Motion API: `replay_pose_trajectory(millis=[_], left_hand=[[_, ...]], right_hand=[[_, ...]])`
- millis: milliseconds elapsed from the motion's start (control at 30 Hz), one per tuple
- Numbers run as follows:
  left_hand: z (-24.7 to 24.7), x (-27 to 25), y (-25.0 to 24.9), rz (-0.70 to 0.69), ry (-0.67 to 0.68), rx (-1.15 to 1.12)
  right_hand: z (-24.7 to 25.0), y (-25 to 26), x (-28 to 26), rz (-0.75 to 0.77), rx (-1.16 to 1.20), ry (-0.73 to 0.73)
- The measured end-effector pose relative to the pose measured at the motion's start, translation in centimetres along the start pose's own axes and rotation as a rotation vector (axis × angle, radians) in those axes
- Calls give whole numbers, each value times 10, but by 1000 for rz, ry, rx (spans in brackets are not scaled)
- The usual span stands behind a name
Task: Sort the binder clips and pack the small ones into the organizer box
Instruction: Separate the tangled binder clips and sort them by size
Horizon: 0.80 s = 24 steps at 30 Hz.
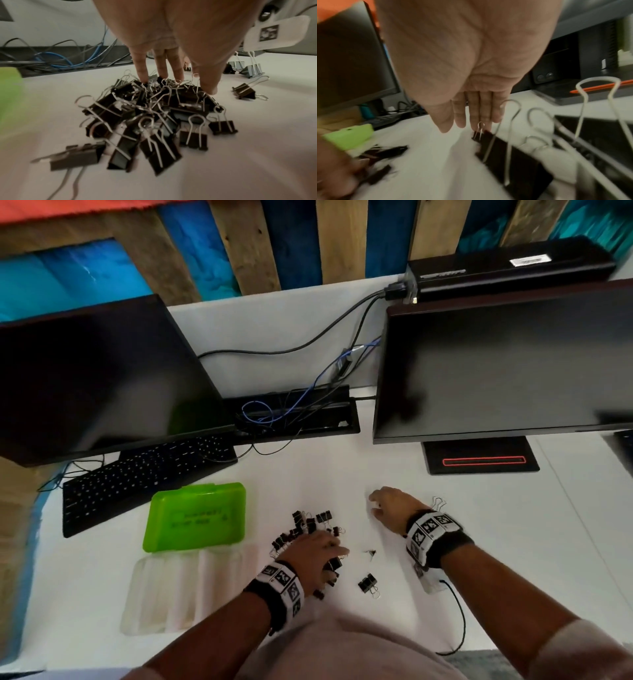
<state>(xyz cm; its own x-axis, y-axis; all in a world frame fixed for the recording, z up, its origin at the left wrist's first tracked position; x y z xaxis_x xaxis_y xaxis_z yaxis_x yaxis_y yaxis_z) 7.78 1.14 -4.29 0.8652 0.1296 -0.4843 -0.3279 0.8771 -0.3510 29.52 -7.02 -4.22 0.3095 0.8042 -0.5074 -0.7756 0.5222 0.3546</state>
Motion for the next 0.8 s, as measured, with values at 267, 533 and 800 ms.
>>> replay_pose_trajectory(millis=[267,533,800], left_hand=[[3,-24,30,168,-185,-149],[-2,-38,37,174,-243,-134],[3,-46,30,221,-251,-31]], right_hand=[[-19,29,-64,380,81,26],[-62,38,-87,399,6,200],[-53,73,-46,52,177,36]])
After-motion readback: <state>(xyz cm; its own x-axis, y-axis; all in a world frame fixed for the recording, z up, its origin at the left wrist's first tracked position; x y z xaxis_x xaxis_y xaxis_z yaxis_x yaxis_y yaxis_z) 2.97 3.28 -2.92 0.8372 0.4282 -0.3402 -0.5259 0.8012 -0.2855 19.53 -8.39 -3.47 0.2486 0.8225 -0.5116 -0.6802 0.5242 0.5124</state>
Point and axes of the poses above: each hand's wrist, its own x-axis towards the middle knuckle, its own z-axis out of the back of the hand, y = z × x, the point moved 2 cm from there along x, towards the middle knuckle, and after that the axes turned 2 degrees about -x, right-handed, at the moved point
